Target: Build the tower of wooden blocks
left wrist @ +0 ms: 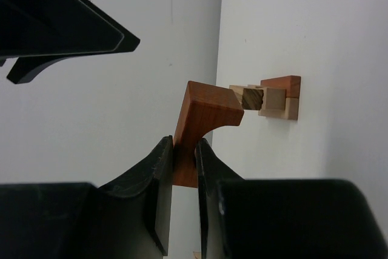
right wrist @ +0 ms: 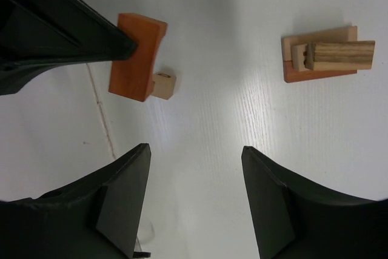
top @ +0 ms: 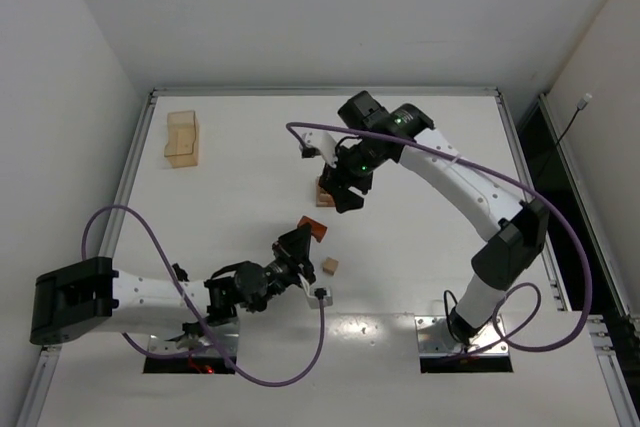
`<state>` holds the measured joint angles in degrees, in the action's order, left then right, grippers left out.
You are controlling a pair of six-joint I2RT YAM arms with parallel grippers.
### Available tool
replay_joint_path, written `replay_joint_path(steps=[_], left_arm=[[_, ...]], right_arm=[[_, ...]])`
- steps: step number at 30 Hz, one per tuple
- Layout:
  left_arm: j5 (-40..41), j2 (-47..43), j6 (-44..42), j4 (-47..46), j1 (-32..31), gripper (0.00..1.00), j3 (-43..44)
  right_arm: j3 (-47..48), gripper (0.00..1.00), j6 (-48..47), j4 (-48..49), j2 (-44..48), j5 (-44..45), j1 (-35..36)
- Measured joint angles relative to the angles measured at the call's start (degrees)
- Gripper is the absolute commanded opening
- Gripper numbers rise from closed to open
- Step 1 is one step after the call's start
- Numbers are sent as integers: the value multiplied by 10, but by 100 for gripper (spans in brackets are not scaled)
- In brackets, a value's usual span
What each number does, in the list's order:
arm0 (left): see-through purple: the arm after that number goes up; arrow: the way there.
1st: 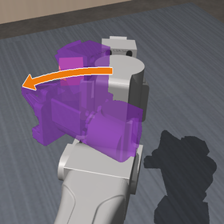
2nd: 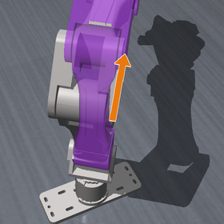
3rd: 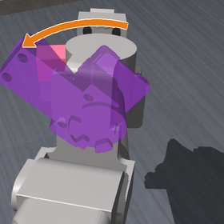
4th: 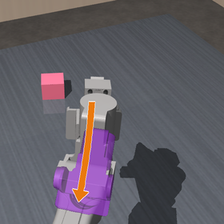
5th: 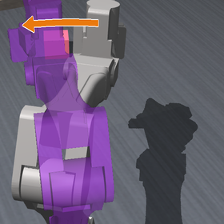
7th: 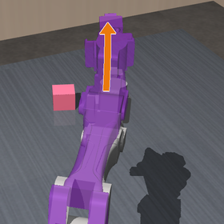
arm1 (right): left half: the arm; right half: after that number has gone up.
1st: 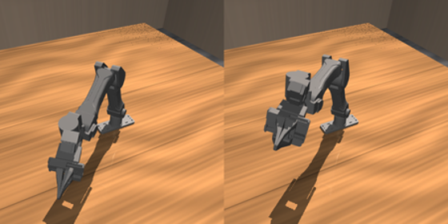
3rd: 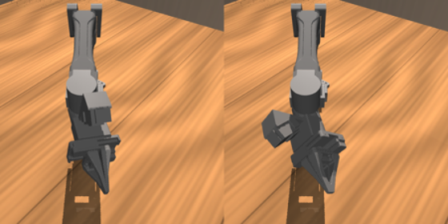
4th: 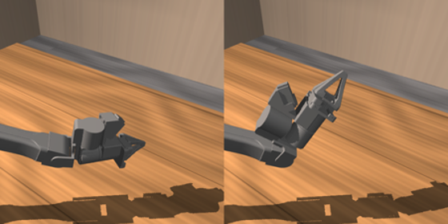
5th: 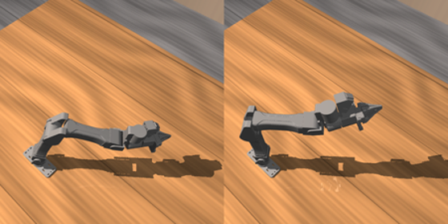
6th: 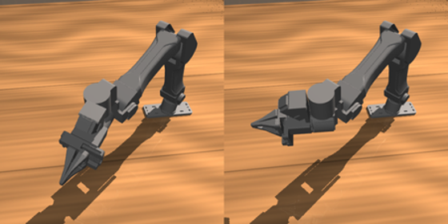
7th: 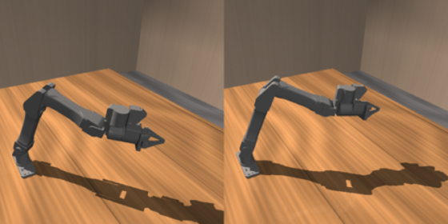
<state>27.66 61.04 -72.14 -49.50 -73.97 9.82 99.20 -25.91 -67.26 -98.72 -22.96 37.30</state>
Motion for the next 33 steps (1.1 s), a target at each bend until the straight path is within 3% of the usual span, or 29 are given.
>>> replay_joint_path(steps=[19, 33], left_arm=[[26, 50, 45, 0, 33, 0, 48], [44, 86, 68, -7, 34, 0, 88]], right_arm=[[-74, 57, 141, 111, 37, 39, 65], [-88, 56, 154, 141, 53, 76, 100]])
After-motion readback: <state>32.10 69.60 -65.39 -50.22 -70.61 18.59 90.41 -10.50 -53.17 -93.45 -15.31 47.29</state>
